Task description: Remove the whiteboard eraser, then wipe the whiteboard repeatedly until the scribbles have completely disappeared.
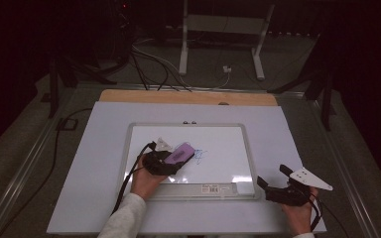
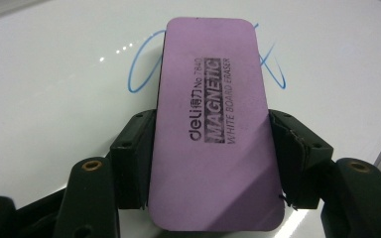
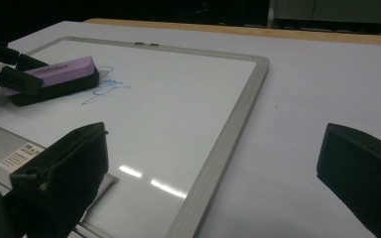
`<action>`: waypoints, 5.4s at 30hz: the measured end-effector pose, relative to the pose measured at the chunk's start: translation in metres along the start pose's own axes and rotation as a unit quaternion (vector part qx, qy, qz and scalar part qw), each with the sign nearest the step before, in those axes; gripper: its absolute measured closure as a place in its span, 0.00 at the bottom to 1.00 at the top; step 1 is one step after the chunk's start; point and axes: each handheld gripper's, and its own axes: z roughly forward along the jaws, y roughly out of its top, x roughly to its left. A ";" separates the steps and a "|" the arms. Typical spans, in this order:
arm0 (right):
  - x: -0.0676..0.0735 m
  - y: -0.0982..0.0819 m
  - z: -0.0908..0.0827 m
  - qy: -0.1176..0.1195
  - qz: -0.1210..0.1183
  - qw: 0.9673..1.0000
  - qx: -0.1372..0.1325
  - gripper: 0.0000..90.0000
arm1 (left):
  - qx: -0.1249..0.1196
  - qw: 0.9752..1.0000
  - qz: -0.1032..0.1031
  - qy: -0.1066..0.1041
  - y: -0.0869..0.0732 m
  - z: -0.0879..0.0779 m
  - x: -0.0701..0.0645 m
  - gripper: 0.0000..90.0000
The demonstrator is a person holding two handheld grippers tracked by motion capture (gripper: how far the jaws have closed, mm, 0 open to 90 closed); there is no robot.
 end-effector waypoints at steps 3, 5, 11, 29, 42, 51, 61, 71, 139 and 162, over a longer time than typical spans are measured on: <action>-0.001 0.000 0.000 -0.001 0.001 1.000 0.000 0.00 | -0.011 1.000 -0.002 0.002 0.001 0.000 -0.001 0.40; -0.001 0.000 0.000 -0.002 0.001 1.000 0.000 0.00 | -0.022 1.000 -0.007 0.006 0.004 -0.001 -0.001 0.33; 0.000 0.000 0.000 0.000 0.000 1.000 0.001 0.00 | -0.017 1.000 -0.007 0.017 0.014 0.004 -0.002 0.33; -0.001 -0.001 -0.001 -0.003 0.005 1.000 0.005 0.00 | -0.016 0.999 -0.023 0.031 0.020 0.007 0.004 0.46; -0.002 -0.001 -0.003 -0.002 0.003 1.000 0.002 0.00 | -0.002 0.994 -0.068 0.085 0.035 0.019 0.041 0.46; -0.001 -0.001 -0.001 0.000 0.002 1.000 0.004 0.00 | 0.013 0.994 -0.067 0.089 0.034 0.022 0.042 0.46; 0.000 -0.001 -0.001 0.001 0.000 1.000 0.005 0.00 | 0.029 0.994 -0.034 0.103 0.036 0.021 0.033 0.46; -0.001 -0.002 -0.001 0.002 0.000 1.000 0.006 0.00 | 0.023 0.988 -0.086 0.126 0.032 0.014 0.059 0.46; -0.001 -0.001 -0.001 0.002 0.001 1.000 0.006 0.00 | 0.053 0.994 -0.025 0.090 0.049 0.032 0.024 0.46; -0.001 -0.001 0.000 0.003 -0.001 1.000 0.007 0.00 | 0.067 0.994 -0.012 0.082 0.058 0.040 0.018 0.46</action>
